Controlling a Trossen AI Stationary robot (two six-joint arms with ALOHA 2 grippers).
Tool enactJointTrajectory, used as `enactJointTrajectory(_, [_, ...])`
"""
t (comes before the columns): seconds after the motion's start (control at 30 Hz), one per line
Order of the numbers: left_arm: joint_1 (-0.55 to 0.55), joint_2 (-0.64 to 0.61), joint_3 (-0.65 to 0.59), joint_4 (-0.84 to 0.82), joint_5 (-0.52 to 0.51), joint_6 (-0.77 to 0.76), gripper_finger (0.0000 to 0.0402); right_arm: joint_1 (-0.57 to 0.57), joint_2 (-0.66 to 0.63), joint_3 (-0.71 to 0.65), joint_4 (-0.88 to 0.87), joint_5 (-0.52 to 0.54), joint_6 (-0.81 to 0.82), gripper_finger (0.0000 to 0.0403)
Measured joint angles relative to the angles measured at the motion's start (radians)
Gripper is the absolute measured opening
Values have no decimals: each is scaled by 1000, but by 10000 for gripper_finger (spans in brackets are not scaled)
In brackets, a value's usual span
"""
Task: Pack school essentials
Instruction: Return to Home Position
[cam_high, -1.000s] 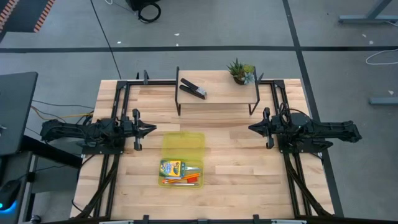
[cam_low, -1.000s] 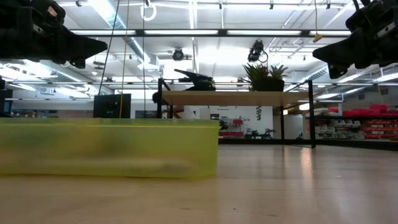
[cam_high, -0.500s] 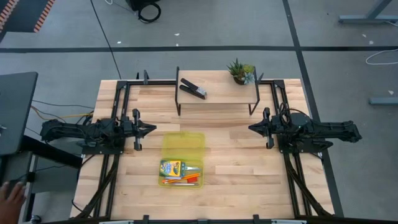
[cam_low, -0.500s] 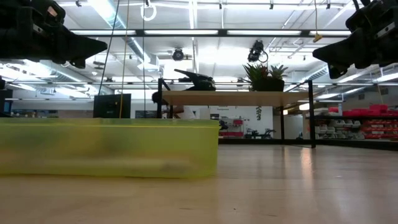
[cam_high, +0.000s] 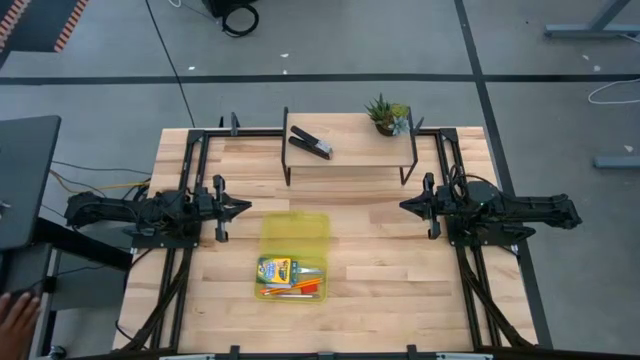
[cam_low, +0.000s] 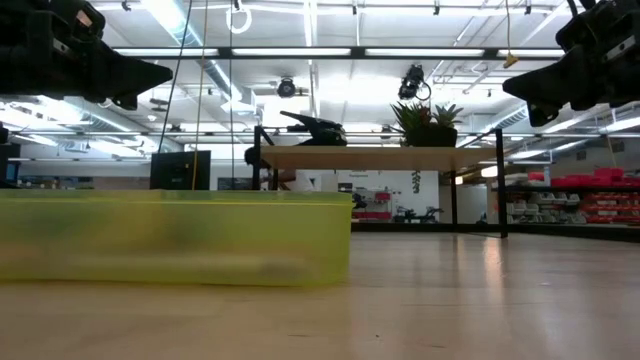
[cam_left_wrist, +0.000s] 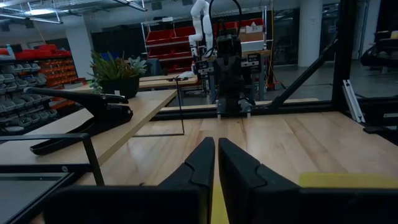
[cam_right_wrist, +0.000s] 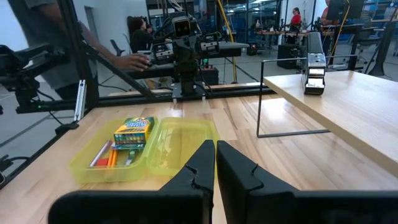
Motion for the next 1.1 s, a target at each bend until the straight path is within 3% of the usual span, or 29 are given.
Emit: enactJointTrajectory(1.1, [0, 0, 0, 0, 0, 0, 39, 0, 0, 0, 0, 0, 0, 23])
